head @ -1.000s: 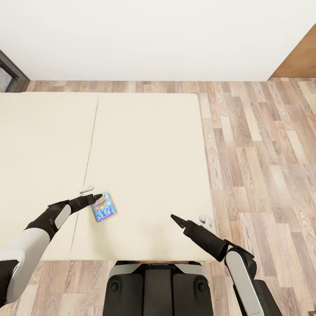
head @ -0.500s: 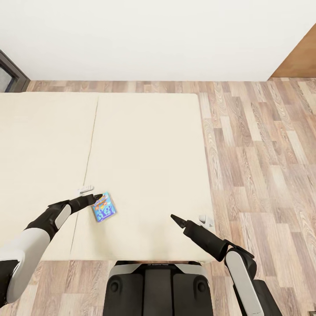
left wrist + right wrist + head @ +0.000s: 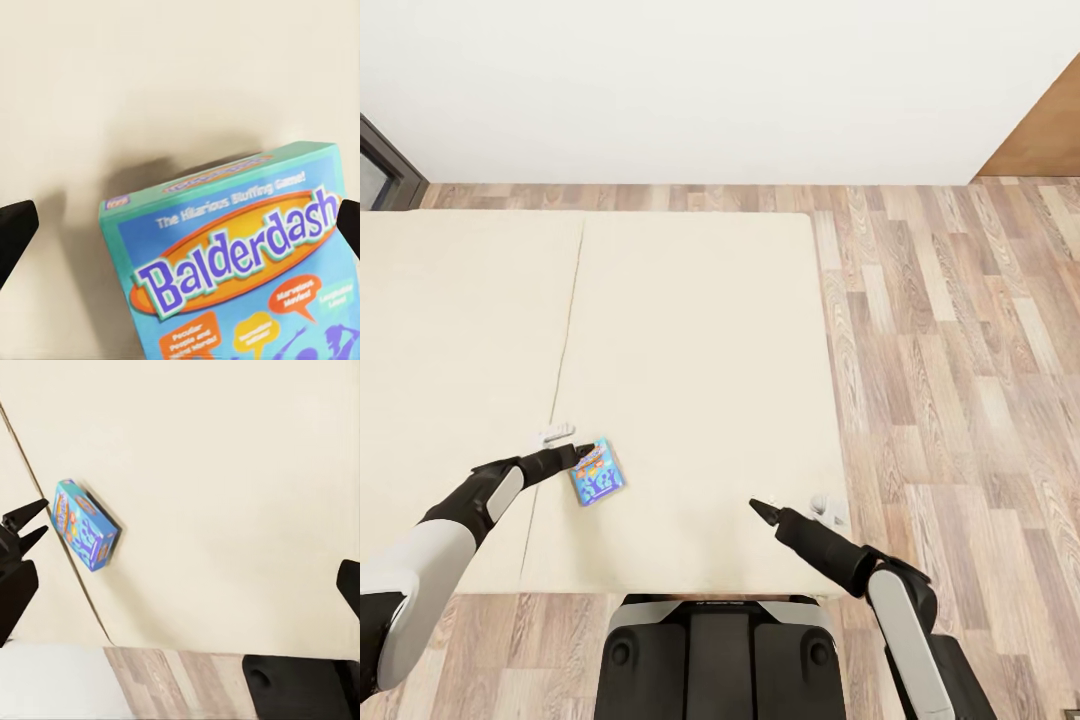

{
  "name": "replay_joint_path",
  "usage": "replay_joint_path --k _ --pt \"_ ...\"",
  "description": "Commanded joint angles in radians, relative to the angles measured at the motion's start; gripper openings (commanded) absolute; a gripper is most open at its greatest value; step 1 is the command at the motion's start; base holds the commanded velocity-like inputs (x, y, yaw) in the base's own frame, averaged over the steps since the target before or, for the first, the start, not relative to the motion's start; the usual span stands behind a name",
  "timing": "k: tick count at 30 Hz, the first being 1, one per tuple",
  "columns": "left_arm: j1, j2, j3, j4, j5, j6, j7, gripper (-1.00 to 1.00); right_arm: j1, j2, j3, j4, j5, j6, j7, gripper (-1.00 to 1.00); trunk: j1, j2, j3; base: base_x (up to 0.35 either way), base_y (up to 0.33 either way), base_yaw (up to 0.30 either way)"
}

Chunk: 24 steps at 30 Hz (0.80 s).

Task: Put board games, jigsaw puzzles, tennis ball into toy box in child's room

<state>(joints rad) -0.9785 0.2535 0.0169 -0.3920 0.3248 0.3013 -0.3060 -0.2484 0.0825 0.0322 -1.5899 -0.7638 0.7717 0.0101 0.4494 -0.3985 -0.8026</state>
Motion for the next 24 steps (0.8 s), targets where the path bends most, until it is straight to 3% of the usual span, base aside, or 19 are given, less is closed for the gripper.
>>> replay_joint_path --k 1,6,11,18,24 --pt "0.0 0.0 0.002 0.0 0.009 0.011 -0.001 1.0 -0.002 0.001 0.003 -0.001 0.0 0.014 -0.015 1.0 0.001 -0.002 -0.001 0.0 0.0 0.0" --pt "0.0 -0.001 0.003 0.002 0.011 0.032 0.003 1.0 -0.021 0.004 0.039 -0.001 0.001 0.061 -0.072 1.0 0.001 -0.002 -0.001 0.0 0.0 0.0" --pt "0.0 -0.001 0.004 0.004 0.011 0.04 0.008 1.0 -0.049 0.007 0.064 -0.002 0.0 0.119 -0.083 1.0 0.001 -0.002 -0.001 0.0 0.0 0.0" --pt "-0.001 -0.003 0.006 0.005 0.011 0.055 0.011 1.0 -0.107 0.076 0.084 -0.002 0.0 0.251 -0.088 1.0 0.001 -0.002 -0.001 0.0 0.0 0.0" --pt "-0.002 -0.002 0.006 0.004 0.01 0.071 0.011 1.0 -0.119 0.089 0.086 -0.002 0.0 0.276 -0.088 1.0 0.001 -0.002 -0.001 0.0 0.0 0.0"
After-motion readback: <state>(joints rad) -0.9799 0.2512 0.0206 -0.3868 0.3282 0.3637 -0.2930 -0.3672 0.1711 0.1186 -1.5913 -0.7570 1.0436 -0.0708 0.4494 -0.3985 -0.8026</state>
